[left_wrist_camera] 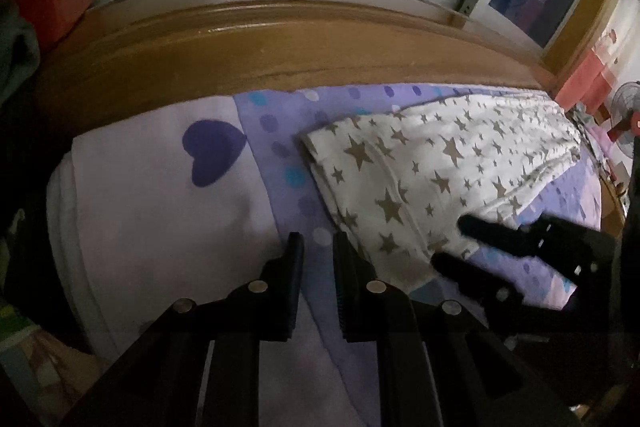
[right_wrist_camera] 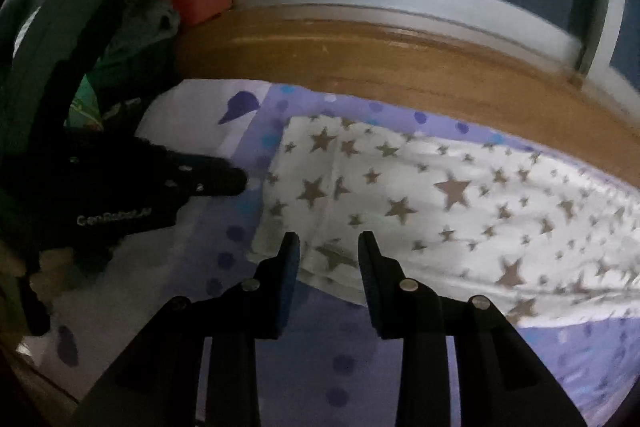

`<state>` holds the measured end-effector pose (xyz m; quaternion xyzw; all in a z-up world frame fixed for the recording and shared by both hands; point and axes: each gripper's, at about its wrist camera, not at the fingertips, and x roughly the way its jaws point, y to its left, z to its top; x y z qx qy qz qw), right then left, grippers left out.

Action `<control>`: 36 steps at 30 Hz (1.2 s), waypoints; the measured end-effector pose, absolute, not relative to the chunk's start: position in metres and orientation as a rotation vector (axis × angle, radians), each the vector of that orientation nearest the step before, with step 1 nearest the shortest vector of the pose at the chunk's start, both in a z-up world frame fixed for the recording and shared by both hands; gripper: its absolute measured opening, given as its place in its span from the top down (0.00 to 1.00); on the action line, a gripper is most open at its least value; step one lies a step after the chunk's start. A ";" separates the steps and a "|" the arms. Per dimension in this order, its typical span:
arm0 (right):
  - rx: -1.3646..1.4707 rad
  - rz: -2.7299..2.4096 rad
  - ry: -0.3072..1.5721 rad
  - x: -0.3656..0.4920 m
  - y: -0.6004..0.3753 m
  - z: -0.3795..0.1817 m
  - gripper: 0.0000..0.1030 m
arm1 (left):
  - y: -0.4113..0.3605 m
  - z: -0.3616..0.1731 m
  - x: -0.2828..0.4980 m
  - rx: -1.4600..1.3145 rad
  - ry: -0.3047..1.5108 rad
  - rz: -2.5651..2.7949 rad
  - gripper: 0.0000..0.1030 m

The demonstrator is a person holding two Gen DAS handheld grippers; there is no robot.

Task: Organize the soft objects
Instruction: 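Press the folded blanket edge flat with both grippers and open them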

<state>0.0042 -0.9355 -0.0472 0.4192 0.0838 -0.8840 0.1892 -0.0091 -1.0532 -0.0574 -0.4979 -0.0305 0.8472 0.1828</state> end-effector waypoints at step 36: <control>1.368 -2.411 -0.142 -0.026 -0.916 -0.068 0.68 | -1.035 -0.061 -0.017 -1.337 -0.164 2.355 0.85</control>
